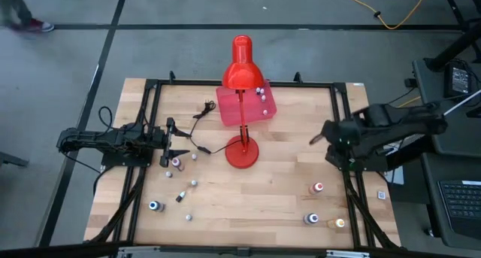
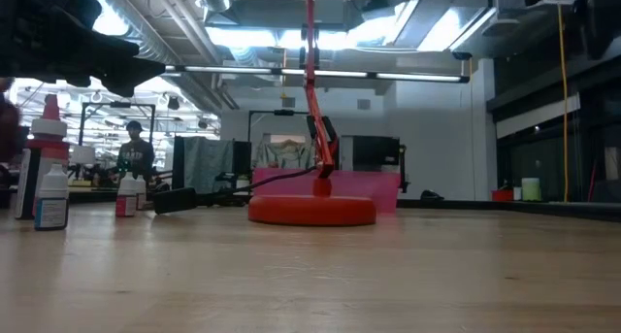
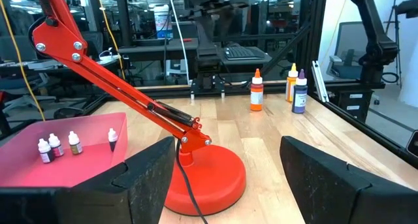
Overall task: Pick & Place food coloring
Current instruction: Put the large orange food coloring bottle into the red bin
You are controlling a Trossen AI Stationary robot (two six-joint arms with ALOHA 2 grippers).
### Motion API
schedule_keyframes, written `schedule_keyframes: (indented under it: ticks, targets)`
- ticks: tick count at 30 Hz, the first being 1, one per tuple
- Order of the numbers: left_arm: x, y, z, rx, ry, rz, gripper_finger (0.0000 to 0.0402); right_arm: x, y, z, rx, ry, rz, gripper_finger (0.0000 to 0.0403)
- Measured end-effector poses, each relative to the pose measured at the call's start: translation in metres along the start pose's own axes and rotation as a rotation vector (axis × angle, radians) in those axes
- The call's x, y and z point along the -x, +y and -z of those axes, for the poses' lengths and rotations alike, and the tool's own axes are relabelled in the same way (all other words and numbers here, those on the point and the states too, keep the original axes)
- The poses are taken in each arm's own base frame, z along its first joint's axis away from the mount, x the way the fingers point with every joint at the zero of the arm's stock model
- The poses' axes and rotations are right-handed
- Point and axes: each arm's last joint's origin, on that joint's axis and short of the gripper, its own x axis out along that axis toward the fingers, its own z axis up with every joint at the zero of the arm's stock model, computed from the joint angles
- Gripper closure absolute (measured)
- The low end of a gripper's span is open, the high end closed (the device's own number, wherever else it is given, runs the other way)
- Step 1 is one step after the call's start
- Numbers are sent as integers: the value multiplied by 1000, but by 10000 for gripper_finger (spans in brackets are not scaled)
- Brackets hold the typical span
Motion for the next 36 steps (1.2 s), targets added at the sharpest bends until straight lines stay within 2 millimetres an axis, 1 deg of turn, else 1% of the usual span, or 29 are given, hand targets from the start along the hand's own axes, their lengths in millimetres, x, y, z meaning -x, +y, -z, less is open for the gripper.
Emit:
schedule_keyframes:
  ticks: [5,9,11,15,19,23,29,36]
  targets:
    - [0,0,0,0,0,0,128,-8,25,7,98,-3,-59,226]
    - [0,0,0,0,0,0,129,-21,40,16,197,5,-25,226]
    - [0,0,0,0,0,0,130,-30,46,20,203,9,-12,226]
    - [0,0,0,0,0,0,129,-49,63,29,186,14,-43,226]
    - [0,0,0,0,0,0,128,-67,72,41,163,40,-37,226]
    - [0,0,0,0,1,0,130,-75,80,48,137,35,-37,224]
    - [0,0,0,0,0,0,128,-75,87,50,54,20,-94,187]
    - [0,0,0,0,0,0,130,-77,88,52,40,-11,-65,120]
